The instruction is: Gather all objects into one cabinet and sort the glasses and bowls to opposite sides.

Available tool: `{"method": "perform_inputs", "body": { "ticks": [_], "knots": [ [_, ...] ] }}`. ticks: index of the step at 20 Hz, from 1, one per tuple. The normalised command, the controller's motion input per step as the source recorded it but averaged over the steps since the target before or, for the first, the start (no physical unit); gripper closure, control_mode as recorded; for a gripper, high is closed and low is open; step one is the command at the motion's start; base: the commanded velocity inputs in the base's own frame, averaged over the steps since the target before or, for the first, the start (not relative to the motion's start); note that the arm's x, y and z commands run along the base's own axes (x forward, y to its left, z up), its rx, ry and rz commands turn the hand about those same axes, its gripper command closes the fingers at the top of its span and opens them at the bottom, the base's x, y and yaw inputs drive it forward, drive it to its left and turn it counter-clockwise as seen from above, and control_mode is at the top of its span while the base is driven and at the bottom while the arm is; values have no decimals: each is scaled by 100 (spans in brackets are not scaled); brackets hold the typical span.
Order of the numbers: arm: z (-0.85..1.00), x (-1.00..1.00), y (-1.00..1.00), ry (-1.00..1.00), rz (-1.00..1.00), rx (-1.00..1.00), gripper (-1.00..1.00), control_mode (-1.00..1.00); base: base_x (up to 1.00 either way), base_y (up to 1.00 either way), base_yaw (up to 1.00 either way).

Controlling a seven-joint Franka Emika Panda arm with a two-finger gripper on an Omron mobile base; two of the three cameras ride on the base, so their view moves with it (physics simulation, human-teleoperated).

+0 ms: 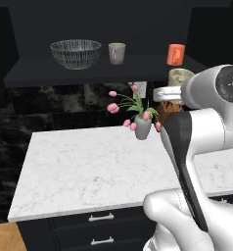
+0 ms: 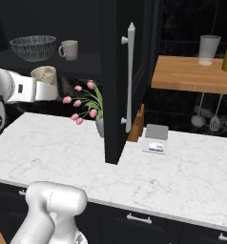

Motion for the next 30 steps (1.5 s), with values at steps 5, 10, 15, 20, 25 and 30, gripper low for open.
{"method": "perform_inputs", "body": {
  "ticks": [5,10,15,20,25,30],
  "knots": [
    [49,82,0,4,0,5,100,-100,0,0,0],
    [29,100,0,9,-4,0,100,-100,0,0,0],
    [-3,97,0,5,-3,0,100,-100,0,0,0],
    [-28,71,-4,-5,-6,0,100,-100,0,0,0],
    [-8,71,-22,-1,-9,0,100,-100,0,0,0],
    [-4,57,-29,1,-10,0,100,-100,0,0,0]
  ]
}}
